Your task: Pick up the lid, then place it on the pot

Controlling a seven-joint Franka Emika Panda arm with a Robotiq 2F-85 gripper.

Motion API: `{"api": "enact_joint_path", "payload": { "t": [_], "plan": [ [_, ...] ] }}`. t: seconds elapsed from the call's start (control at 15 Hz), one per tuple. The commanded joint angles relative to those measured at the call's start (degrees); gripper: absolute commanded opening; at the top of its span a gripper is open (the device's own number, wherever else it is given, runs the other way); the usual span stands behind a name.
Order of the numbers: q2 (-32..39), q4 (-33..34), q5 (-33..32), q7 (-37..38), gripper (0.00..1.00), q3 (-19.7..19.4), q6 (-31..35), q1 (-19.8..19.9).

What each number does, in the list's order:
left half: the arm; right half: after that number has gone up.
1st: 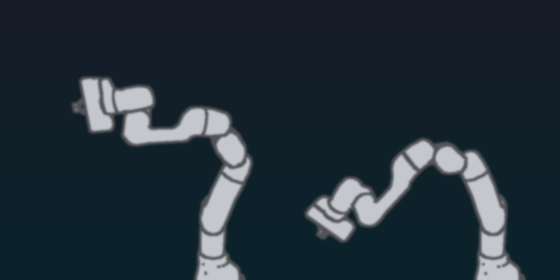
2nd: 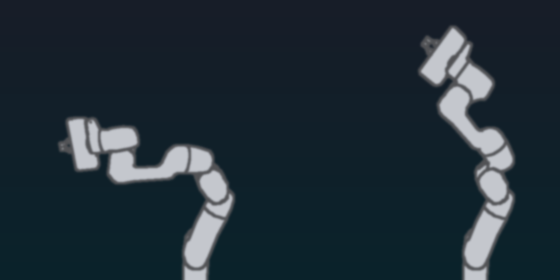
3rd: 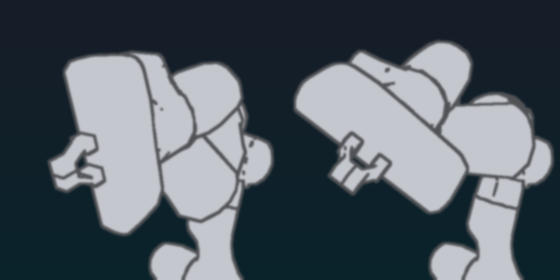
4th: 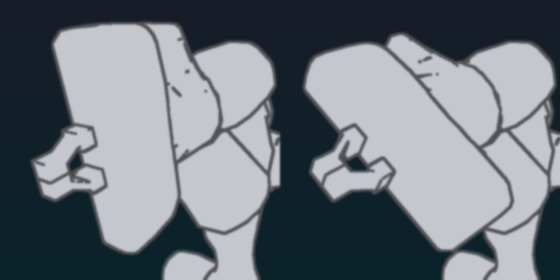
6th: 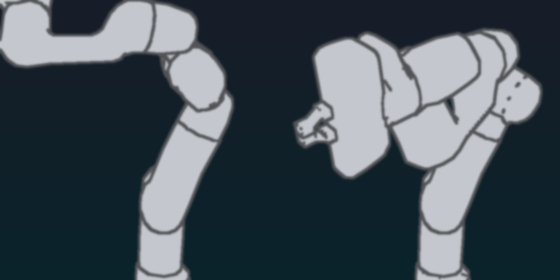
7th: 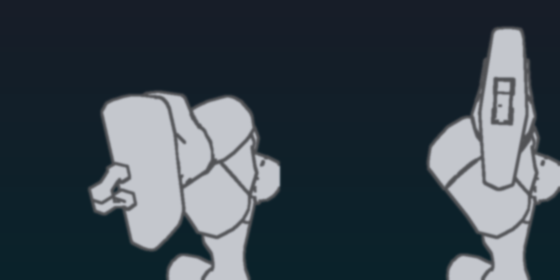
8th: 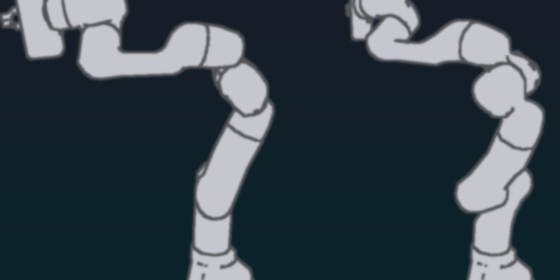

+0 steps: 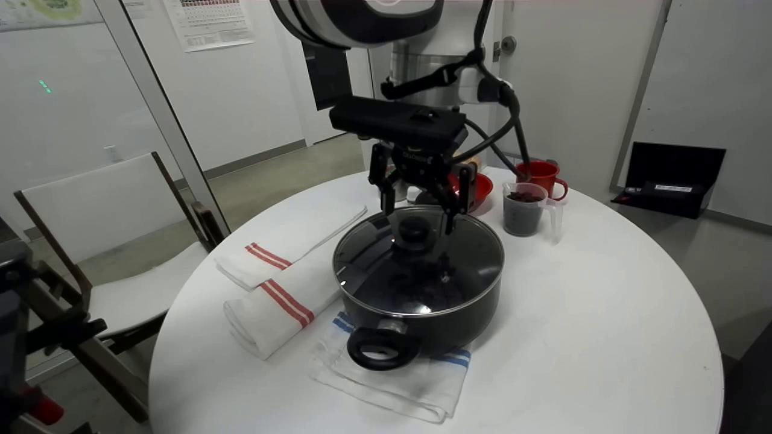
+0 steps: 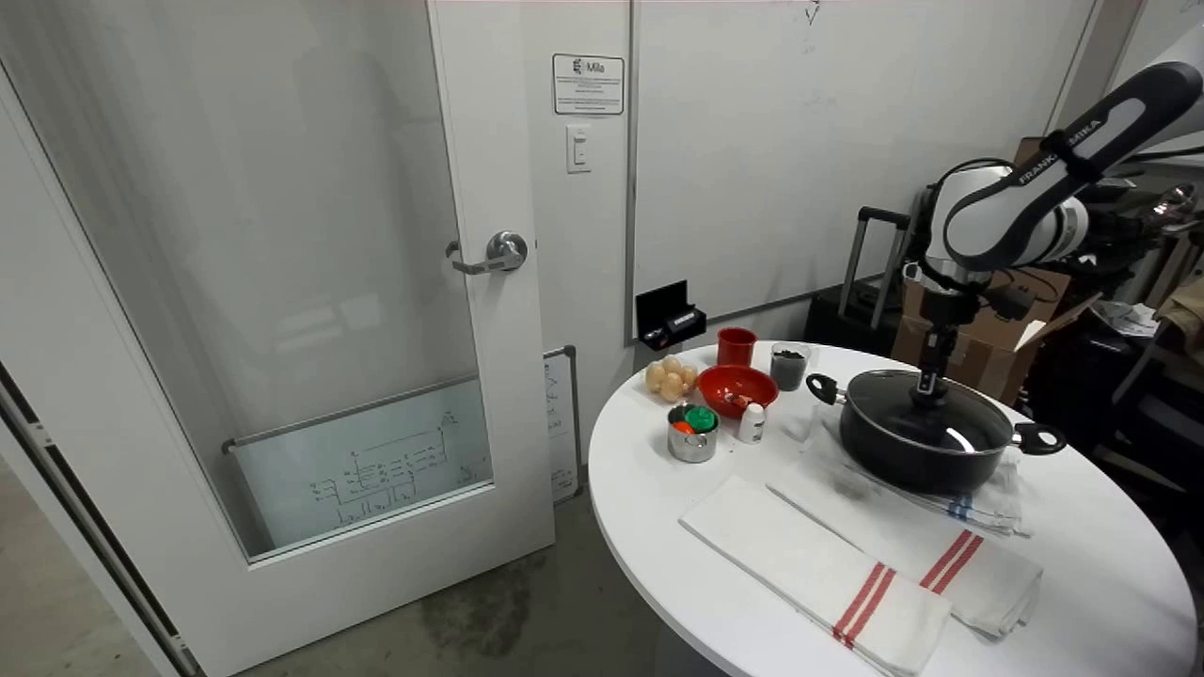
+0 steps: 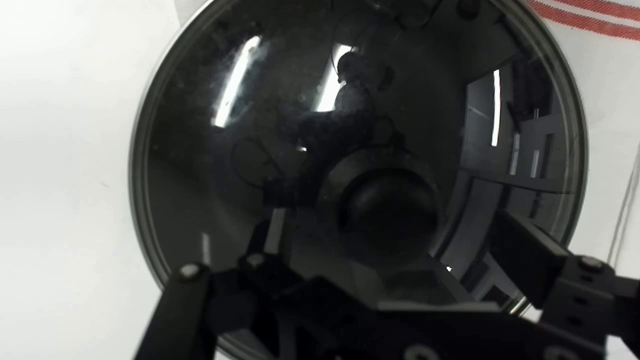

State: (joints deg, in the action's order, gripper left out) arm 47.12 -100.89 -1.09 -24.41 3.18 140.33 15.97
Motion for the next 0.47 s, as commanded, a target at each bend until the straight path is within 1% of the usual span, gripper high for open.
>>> {"api": "enact_joint_path", "payload": {
  "t": [0.0, 0.4],
  "plan": [
    [-0.97, -0.80, 0.81, 0.35, 1.00, 0.04, 0.80, -0.23],
    [-3.86, -3.35, 0.75, 0.53, 1.00, 0.06, 1.20, -0.65]
  ]
}}
